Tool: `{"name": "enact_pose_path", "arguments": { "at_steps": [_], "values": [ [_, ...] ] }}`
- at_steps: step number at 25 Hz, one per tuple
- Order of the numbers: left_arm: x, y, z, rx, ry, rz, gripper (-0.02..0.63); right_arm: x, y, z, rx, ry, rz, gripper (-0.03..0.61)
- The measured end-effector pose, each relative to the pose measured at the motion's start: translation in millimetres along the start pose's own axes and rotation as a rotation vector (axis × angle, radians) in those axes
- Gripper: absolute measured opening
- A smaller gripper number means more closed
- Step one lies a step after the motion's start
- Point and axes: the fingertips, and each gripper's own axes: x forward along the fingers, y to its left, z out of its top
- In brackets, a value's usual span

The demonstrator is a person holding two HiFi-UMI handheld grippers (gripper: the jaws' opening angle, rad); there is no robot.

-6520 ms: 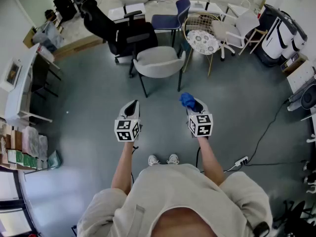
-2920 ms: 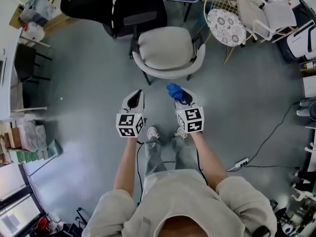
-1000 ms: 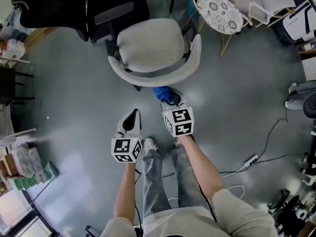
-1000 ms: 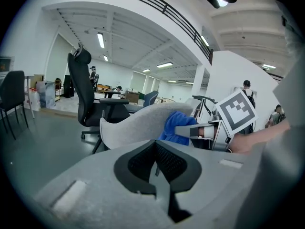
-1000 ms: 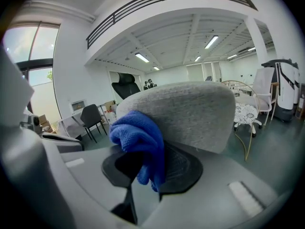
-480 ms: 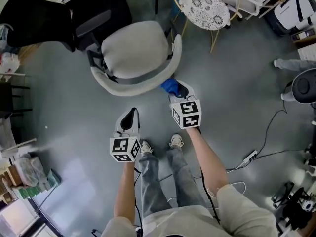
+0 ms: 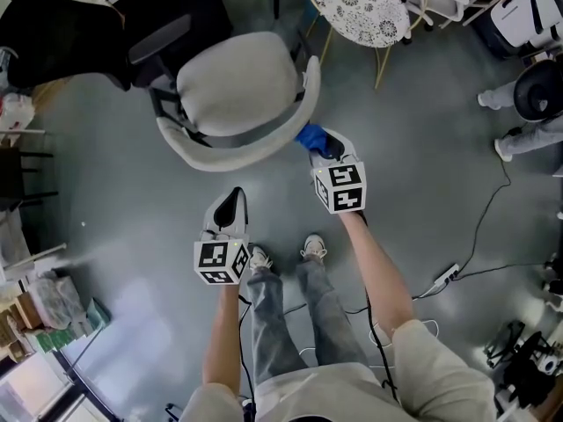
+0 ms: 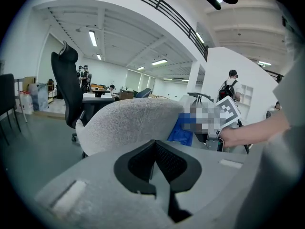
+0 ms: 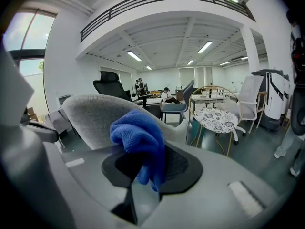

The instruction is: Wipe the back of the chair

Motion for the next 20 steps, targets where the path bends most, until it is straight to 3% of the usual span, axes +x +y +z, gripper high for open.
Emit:
{"name": "enact_pose_path", "arguments": {
  "at_steps": [9,20],
  "values": [
    [-21,15,-9,-0.007,-0.004,0.005,0.002,-24,36,-32,0.02,0.036,0.0,0.098],
    [-80,77,-20,-0.04,-0.025,0.101,0.002,-6,164,-50,-0.015,0.08,0.154,0.098]
  ]
}}
